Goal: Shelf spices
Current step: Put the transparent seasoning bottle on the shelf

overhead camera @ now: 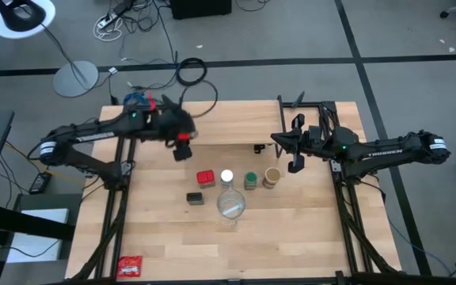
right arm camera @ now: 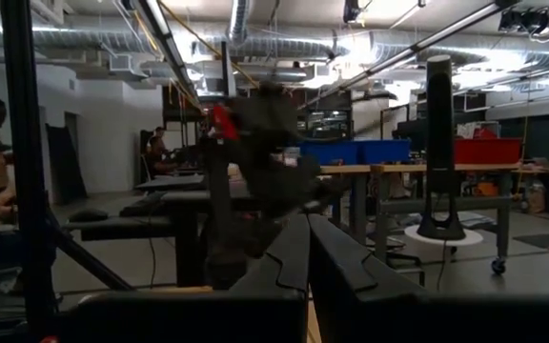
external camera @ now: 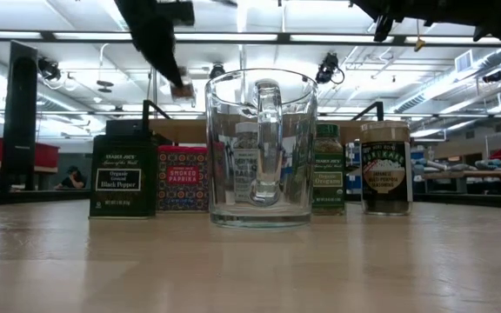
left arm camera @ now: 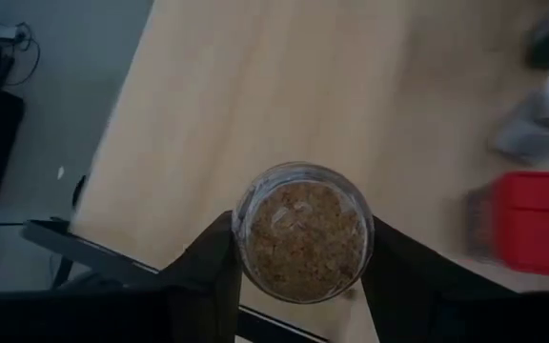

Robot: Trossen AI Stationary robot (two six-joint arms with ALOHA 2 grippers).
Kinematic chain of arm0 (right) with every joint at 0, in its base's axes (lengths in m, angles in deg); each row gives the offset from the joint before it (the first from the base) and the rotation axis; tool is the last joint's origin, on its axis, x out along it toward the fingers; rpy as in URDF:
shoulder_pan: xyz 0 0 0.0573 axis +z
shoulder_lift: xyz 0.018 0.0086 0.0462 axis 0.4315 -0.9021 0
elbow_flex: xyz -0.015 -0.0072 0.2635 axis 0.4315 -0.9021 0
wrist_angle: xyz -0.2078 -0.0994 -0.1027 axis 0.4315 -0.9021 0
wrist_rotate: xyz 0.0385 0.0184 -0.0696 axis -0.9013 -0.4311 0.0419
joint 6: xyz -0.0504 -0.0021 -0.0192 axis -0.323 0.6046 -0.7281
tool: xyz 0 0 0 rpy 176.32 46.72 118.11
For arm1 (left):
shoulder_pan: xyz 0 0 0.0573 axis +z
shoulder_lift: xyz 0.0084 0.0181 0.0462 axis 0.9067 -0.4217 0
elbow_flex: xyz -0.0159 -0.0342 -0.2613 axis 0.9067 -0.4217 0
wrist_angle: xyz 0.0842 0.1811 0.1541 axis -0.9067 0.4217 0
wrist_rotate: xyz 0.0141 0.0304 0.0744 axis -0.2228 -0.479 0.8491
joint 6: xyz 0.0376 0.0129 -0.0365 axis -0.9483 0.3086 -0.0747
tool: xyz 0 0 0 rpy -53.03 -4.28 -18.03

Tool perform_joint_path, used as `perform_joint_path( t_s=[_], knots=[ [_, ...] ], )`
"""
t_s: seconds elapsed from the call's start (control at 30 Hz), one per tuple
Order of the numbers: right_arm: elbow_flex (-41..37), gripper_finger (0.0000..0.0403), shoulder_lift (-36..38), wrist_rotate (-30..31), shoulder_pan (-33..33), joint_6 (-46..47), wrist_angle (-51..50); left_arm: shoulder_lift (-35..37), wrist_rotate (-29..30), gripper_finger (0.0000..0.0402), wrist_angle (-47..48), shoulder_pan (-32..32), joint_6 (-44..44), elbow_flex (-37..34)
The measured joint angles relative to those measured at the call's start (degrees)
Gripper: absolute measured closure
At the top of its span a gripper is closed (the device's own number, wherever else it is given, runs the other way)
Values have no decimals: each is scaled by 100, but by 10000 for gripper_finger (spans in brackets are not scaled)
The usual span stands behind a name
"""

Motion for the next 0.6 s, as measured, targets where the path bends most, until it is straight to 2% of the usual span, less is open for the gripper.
perform_joint_path(
  t_s=[0.17, 0.33, 0.6],
  knots=[
    [0, 400, 2, -1, 7, 32, 74, -147, -471, 237, -252, 818, -460, 9],
    [0, 400, 2, -1, 7, 32, 83, -270, -590, 237, -310, 1424, -797, 201],
    [0, 400, 2, -3, 4, 32, 123, -1437, -923, 237, 646, 1943, -1608, 1804]
  ],
)
